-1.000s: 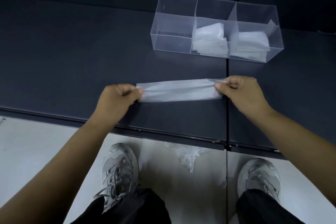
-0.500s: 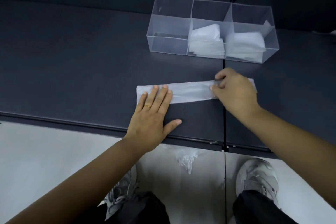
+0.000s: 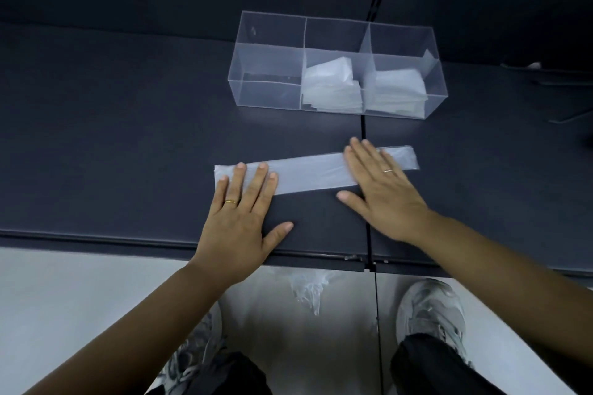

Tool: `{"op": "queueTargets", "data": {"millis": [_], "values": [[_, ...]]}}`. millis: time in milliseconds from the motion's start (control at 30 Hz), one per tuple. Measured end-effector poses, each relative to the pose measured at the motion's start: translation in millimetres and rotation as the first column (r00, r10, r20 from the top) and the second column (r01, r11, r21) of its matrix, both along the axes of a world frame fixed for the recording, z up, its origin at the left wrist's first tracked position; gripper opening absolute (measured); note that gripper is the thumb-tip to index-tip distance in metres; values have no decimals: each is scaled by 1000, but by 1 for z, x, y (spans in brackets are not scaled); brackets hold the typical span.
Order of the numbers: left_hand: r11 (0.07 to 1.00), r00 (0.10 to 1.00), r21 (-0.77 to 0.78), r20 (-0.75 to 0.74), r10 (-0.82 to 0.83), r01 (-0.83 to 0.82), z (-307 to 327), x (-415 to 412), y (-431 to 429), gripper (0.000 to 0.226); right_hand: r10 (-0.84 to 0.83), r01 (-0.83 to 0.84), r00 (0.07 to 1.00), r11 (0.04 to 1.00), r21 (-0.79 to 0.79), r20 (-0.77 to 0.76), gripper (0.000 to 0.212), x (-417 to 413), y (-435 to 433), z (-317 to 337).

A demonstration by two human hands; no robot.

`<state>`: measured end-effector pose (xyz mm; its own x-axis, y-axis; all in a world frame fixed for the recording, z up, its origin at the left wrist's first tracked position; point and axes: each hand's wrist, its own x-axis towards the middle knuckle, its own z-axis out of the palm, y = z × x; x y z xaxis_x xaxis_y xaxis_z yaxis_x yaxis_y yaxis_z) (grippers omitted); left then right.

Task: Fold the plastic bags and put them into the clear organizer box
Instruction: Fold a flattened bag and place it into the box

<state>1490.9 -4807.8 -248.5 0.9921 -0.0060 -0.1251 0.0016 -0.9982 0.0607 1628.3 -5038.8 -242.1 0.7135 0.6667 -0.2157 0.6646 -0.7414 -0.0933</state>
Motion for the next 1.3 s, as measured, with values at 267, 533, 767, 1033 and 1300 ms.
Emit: {"op": "queueTargets", "data": {"millis": [267,533,767,1033,1300], "values": [[1000,1000,-23,23,2,-1,2,0,-1,78,-391,376,919,840,391,-45,37,40,-51,13],[998,999,-56,24,-32,33,2,6,9,82,-345,385,923,839,385,-171,7,55,-49,24],[962,992,-255,110,-69,95,19,30,22,87,-324,747,565,592,304,-759,14,2,-73,51],[728,960,-640,58,-275,247,49,9,-110,84,-57,778,219,612,139,-974,20,-51,-69,111],[-95,946,-948,-312,89,-303,85,21,-101,39,53,728,499,515,452,-865,46,-21,-39,105]]}}
